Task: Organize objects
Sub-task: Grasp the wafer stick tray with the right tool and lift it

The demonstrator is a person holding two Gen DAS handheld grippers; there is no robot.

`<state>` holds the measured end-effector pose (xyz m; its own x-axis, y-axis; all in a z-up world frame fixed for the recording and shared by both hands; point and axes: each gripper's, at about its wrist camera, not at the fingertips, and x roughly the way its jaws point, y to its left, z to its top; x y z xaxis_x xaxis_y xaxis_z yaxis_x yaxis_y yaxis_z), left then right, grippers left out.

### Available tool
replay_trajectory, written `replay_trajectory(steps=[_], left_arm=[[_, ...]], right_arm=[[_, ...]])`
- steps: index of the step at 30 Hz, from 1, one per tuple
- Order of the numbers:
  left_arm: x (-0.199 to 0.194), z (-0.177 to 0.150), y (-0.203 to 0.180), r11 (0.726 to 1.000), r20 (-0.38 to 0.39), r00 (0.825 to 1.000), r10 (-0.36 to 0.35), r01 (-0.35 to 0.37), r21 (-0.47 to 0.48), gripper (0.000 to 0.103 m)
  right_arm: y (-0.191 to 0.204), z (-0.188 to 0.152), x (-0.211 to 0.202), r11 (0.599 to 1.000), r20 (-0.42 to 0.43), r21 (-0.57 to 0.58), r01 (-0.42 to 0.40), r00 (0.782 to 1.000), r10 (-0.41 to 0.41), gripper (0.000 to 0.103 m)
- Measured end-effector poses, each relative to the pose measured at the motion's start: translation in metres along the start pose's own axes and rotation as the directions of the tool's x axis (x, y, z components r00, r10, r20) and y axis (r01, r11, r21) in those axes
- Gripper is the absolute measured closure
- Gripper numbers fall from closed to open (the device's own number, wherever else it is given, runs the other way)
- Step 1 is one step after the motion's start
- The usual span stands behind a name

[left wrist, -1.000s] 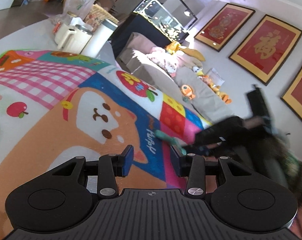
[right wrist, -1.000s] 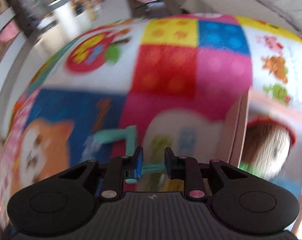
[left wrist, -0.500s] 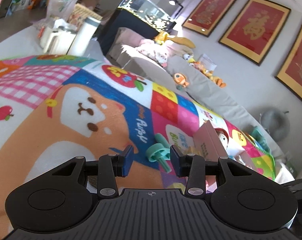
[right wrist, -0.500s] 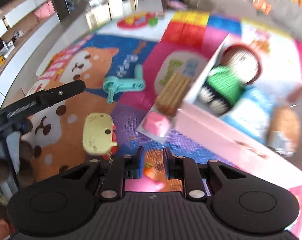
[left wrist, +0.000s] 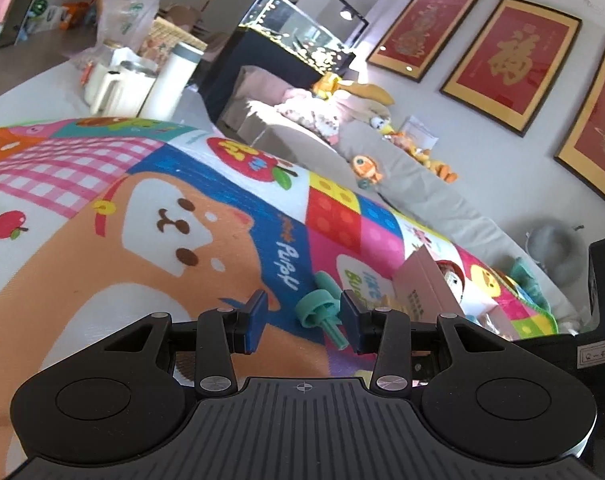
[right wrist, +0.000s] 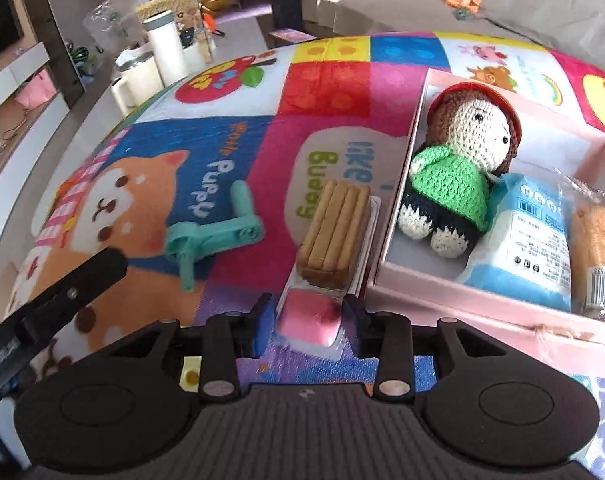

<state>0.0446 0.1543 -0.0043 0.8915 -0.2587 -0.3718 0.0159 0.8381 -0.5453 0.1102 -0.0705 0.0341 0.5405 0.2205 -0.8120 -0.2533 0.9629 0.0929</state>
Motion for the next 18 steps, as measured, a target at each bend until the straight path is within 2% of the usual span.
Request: replay_trajectory(steps=[3,7,10,12,13,14,18], left_arm=[[0.001,0.001,0.003,1.0,-0.005,1.0,-0.01,0.01,-0.016,0.059],[0.0,0.0,0.003,1.0,-0.007,1.0,-0.014,0.014,-0.022,0.059],[0.0,0.0,0.001,1.0,-0.003,1.0,-0.019,0.019,-0.012,0.059],[-0.001,0.0,0.0,1.0,-0.001,1.0,-0.027,0.027,-0.006,0.059],[-0.001,0.0,-0.001,1.0,-0.003,1.0,-0.03,0.03,-0.002,0.059],[-0.002,0.0,-0.003,1.0,-0.009,1.0,-0.029,0.029,0.006,0.059],[-0.009,-0.003,-0.018,0.997,-0.066,0.997,-0.029,0.034,0.069,0.059]], right_arm=[[-0.002,-0.008,-0.009,0.998,-0.036,-0.054,-0.045,0.998,0.044,0.069],[-0.016,-0.037,-0.032,0.99,-0.053,-0.128,-0.064,0.997,0.057,0.073],[-0.039,-0.055,-0.052,0.992,-0.063,-0.108,-0.059,0.997,0.052,0.073],[-0.057,-0.068,-0.065,0.996,-0.046,-0.083,-0.034,0.998,0.03,0.075],[-0.065,-0.074,-0.071,0.997,-0.038,-0.07,-0.016,0.999,0.013,0.084],[-0.073,-0.08,-0.075,0.998,-0.032,-0.056,-0.002,0.999,0.0,0.087],[-0.099,-0.105,-0.089,0.998,0.008,-0.031,0.06,0.998,-0.059,0.086]])
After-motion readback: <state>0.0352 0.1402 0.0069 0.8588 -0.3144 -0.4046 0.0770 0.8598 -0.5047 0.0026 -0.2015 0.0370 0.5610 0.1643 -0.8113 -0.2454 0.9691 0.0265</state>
